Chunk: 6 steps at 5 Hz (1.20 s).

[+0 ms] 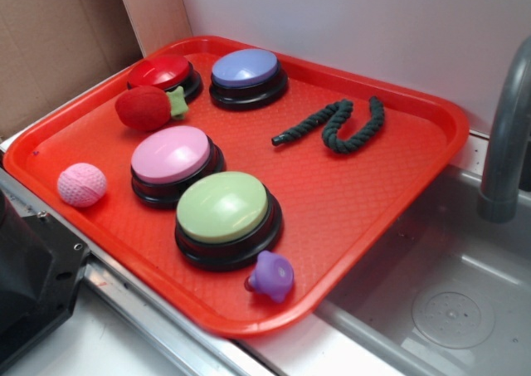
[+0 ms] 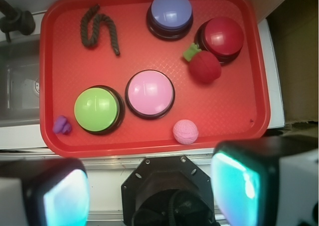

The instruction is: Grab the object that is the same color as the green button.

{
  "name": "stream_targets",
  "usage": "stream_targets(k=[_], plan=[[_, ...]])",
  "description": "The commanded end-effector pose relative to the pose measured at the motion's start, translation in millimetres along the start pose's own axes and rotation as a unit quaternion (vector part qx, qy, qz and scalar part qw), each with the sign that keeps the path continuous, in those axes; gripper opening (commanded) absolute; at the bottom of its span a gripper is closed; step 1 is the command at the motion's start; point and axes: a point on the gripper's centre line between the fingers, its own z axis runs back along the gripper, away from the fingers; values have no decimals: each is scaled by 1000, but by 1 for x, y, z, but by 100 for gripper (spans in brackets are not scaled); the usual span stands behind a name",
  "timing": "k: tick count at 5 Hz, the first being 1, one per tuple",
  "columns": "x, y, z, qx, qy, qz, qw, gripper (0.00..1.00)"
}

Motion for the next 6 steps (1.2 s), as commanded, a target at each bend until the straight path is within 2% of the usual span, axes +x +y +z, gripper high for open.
stream_targets(k=[1,2,3,4,5,6], plan=[[0,0,0,0,0,0,1000,100],[44,-40,-44,12,-17,10,1000,100],[85,-70,-94,4,3,-2,1000,100],[120,-70,-132,15,-4,18,1000,100],[152,-61,-175,-37,7,37,999,100],[173,-54,-199,-38,15,58,997,100]])
